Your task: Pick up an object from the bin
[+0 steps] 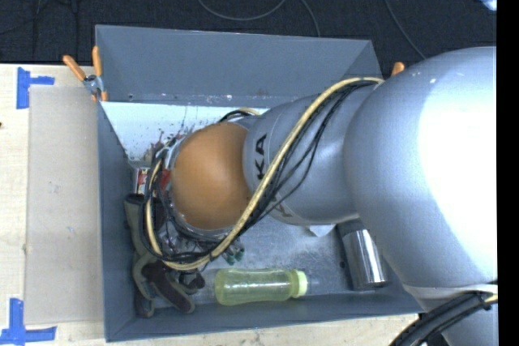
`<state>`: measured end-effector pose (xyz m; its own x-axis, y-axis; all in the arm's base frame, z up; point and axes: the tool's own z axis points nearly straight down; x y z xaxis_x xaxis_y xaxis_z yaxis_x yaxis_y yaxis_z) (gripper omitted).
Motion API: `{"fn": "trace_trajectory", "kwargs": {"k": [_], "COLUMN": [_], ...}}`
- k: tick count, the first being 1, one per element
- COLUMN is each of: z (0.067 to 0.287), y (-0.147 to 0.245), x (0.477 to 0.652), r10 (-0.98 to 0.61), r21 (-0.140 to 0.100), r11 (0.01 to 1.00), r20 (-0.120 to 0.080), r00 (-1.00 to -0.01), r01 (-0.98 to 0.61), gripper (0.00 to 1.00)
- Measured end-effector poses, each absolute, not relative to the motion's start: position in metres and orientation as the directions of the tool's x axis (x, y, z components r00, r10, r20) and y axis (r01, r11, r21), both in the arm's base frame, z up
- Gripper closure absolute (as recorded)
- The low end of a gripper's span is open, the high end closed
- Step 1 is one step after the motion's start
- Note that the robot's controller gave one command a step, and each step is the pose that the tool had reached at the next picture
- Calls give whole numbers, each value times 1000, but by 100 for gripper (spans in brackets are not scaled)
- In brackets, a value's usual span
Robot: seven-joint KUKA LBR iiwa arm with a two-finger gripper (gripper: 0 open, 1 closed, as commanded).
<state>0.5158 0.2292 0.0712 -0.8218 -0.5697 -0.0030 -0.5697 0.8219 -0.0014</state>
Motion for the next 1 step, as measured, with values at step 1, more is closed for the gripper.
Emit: {"fn": "trace_trajectory", "kwargs": {"k": [1], "z": [71], "y": [229], "x": [516], "r10": [-568], "r21": [-1], "r11": [823], "r20": [-3], "r00": [-823], "r01": [-568], "gripper": [100]}}
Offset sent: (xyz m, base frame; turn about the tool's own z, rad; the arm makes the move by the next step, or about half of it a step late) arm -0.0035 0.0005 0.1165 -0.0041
